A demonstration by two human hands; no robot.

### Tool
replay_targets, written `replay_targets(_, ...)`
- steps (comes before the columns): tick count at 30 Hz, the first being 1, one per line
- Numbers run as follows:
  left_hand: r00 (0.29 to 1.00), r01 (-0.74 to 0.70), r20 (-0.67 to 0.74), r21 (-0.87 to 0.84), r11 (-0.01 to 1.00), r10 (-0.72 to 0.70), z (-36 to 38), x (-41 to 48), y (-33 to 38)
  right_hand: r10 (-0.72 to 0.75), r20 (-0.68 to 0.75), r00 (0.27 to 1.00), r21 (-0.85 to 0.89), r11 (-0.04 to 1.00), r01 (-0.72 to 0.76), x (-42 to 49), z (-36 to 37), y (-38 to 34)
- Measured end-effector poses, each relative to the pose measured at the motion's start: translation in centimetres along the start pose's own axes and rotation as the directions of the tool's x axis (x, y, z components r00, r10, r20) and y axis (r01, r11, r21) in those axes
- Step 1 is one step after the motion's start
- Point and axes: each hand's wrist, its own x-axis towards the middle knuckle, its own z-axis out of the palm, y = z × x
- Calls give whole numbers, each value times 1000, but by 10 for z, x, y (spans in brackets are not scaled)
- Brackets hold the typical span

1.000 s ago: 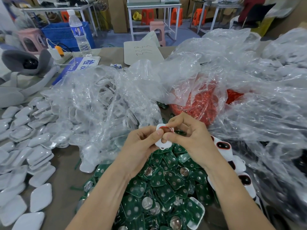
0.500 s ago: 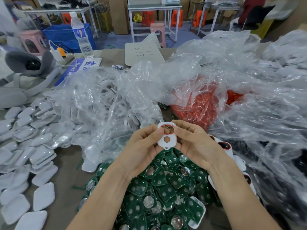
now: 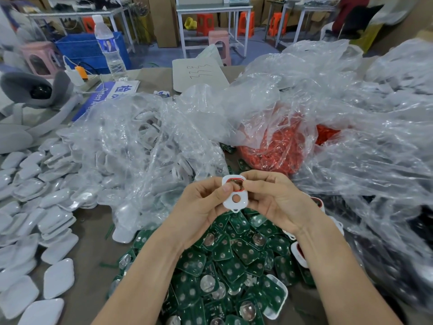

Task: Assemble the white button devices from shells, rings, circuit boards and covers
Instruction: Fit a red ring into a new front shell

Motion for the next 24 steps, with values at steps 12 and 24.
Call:
replay_targets(12,947,-68,-243,488,870,211,1,3,-9,-362,-95,927,-730,659,182,5,12,16)
replay_targets(24,928,-96,-260,525,845,267,1,3,-8,-294,-111,949,-584,793,177,7,11,17)
